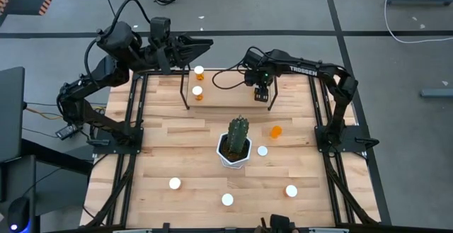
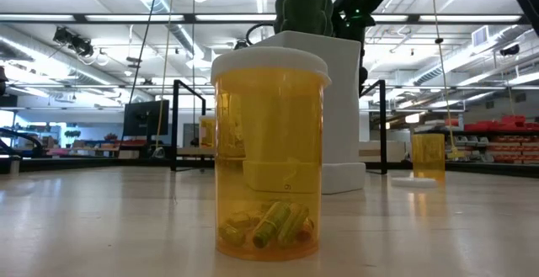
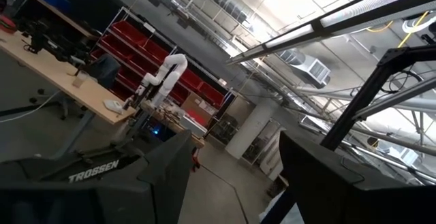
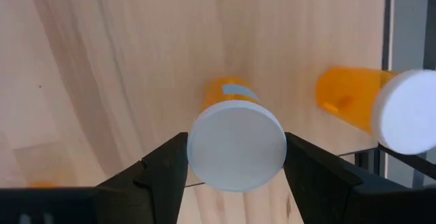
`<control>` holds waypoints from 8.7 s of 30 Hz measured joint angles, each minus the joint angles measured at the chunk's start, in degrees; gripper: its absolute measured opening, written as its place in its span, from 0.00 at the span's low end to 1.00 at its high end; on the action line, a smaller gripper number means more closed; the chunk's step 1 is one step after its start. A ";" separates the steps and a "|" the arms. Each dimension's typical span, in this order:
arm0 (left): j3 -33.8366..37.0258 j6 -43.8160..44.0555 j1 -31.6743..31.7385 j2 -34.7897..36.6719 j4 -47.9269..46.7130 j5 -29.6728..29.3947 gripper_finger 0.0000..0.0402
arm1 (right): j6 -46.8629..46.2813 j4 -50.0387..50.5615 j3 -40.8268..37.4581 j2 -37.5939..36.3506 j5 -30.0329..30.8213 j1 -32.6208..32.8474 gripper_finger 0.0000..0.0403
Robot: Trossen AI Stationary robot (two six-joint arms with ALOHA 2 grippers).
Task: Pick and place medicine bottles onto shelf by color
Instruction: Put the orange medicine bottle on the shelf
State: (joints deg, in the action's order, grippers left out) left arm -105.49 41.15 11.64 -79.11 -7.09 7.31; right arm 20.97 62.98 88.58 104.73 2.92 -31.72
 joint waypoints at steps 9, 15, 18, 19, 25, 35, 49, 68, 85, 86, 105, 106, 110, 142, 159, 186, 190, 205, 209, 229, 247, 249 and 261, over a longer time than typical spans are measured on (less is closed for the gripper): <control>0.00 -0.96 -0.39 0.00 0.02 0.00 0.57 | -1.28 0.73 0.01 0.00 -0.47 -0.75 0.57; 0.00 -1.09 -0.42 0.00 0.02 0.00 0.57 | -1.39 0.74 0.00 0.00 -0.57 -0.77 0.57; 0.00 -1.09 -0.42 0.00 0.02 0.00 0.57 | -1.44 0.74 0.00 0.00 -0.61 -0.77 0.57; 0.00 -1.09 -0.42 0.00 0.02 0.00 0.57 | -1.44 0.74 0.02 0.00 -0.75 -0.77 0.57; 0.00 -1.09 -0.42 0.00 0.02 0.00 0.57 | -1.04 0.73 0.02 0.00 -1.27 -0.77 0.57; 0.00 -1.73 -1.02 0.00 0.03 0.01 0.57 | -2.24 0.74 0.00 0.00 -1.75 -0.75 0.57; 0.00 -2.67 -2.93 0.00 0.02 0.03 0.57 | -3.17 1.20 0.02 0.00 -1.92 -0.75 0.65; 0.00 -4.96 -3.26 0.00 -0.02 0.02 0.57 | -7.53 6.25 2.84 0.00 -1.79 1.07 0.67; 0.02 -13.92 -3.26 3.63 -10.68 1.00 0.57 | -15.11 9.05 3.08 -8.35 -1.92 4.08 0.67; 0.02 -13.97 -3.26 4.20 -12.99 1.31 0.57 | -15.54 8.71 3.08 -9.46 -1.92 4.35 0.67; 0.09 -27.34 -12.02 2.88 -73.73 -3.82 0.45 | -45.05 6.71 3.08 -27.64 0.96 17.93 0.67; 0.05 -27.41 -12.18 2.26 -75.02 -3.78 0.45 | -46.67 7.72 3.08 -27.67 1.25 19.08 0.67; 0.09 -28.52 -12.84 0.57 -78.77 -3.78 0.46 | -53.80 14.85 3.08 -27.65 1.56 23.46 0.67; 14.82 -17.17 -45.13 -11.28 -73.42 -7.88 0.75 | -93.56 25.71 3.08 -28.83 18.46 65.75 0.65; 33.98 -9.23 -49.83 -4.13 -54.87 -12.47 0.78 | -105.44 26.10 2.91 -28.83 23.70 72.51 0.65; 46.05 -7.36 -50.49 -8.32 -38.61 -9.19 0.83 | -106.51 25.57 2.84 -28.79 24.85 72.51 0.65; 46.05 -7.37 -50.53 -9.55 -38.82 -9.05 0.83 | -106.51 25.57 2.84 -28.79 24.76 72.51 0.65; 46.05 -8.87 -50.05 -14.71 -38.52 -8.55 0.83 | -106.50 25.58 2.84 -28.79 24.68 72.51 0.65; 46.05 -8.87 -50.05 -14.71 -38.58 -8.49 0.80 | -106.49 25.59 2.84 -28.79 24.68 72.51 0.65; 46.05 -8.85 -50.05 -14.71 -37.68 -7.02 0.56 | -106.48 25.59 2.84 -28.79 24.68 72.51 0.65; 39.74 -16.67 -42.07 -14.64 -45.80 -7.01 0.54 | -106.48 25.59 2.84 -28.79 24.65 72.49 0.65; 38.08 -20.04 -40.18 -14.34 -49.46 -7.04 0.55 | -106.48 25.59 2.84 -28.79 24.65 72.49 0.65; 29.89 -37.44 -22.23 -1.67 -57.48 -7.67 0.54 | -106.48 25.66 2.84 -28.80 24.93 72.49 0.65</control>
State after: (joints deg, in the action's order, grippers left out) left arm -75.61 3.71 -10.59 -80.78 -64.57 -0.36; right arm -85.52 88.64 91.42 75.93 27.85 40.77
